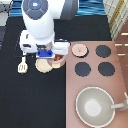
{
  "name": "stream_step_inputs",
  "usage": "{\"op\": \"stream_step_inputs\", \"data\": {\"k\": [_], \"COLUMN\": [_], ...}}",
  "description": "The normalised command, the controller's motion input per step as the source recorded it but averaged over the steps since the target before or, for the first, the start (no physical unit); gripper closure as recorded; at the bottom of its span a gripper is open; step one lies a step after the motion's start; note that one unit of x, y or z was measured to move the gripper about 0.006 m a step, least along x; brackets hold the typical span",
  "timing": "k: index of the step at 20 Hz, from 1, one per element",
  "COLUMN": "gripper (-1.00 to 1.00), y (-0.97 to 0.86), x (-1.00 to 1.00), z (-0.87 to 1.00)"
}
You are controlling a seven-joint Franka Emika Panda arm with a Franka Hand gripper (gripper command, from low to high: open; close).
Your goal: Take the lid off the pot, put the pot on the plate, and use the tool to push the pot to the front of the table.
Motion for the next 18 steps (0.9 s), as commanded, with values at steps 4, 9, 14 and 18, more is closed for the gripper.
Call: {"op": "stream_step_inputs", "data": {"k": [4,9,14,18], "gripper": [1.0,1.0,1.0,1.0], "y": [-0.34,-0.33,-0.68,-0.8], "x": [-0.91,-0.9,-0.56,-0.32], "z": [0.0,0.0,0.0,0.0]}}
